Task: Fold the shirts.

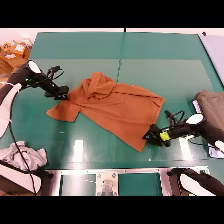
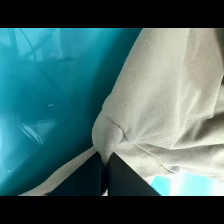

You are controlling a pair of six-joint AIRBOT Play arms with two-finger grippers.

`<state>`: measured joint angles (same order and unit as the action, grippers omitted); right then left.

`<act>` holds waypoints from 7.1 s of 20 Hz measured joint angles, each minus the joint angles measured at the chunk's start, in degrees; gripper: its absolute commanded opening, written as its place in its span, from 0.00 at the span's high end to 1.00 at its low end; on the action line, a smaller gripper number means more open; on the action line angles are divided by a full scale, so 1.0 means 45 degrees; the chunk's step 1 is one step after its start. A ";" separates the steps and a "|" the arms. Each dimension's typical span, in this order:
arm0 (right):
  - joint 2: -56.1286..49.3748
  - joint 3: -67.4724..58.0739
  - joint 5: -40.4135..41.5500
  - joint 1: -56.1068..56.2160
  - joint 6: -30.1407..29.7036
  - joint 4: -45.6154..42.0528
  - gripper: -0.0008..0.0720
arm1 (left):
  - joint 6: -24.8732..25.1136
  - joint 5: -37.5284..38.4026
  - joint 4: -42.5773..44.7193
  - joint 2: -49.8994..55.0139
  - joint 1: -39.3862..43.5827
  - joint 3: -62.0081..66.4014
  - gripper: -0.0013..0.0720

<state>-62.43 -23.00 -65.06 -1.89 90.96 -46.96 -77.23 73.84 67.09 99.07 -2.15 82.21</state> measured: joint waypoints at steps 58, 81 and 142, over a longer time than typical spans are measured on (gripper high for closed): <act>0.4439 -1.6232 0.0136 -0.5013 -0.3716 0.5076 0.97 | 0.0622 -0.0141 -0.1491 -1.0797 -0.0010 0.7868 0.94; -0.6057 -1.0443 0.5314 -0.3735 -0.6834 0.4998 0.52 | 0.2225 -0.5090 -0.3716 0.2108 0.2438 0.6431 0.15; 0.0214 0.1763 0.7504 -0.3483 -0.3580 0.4546 0.97 | 0.2866 -0.1695 -0.5916 -0.0831 -0.2472 -0.4541 0.95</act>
<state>-61.47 -15.07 -31.29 -17.56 74.85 -26.50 -64.34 66.22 40.47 95.33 -13.28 61.78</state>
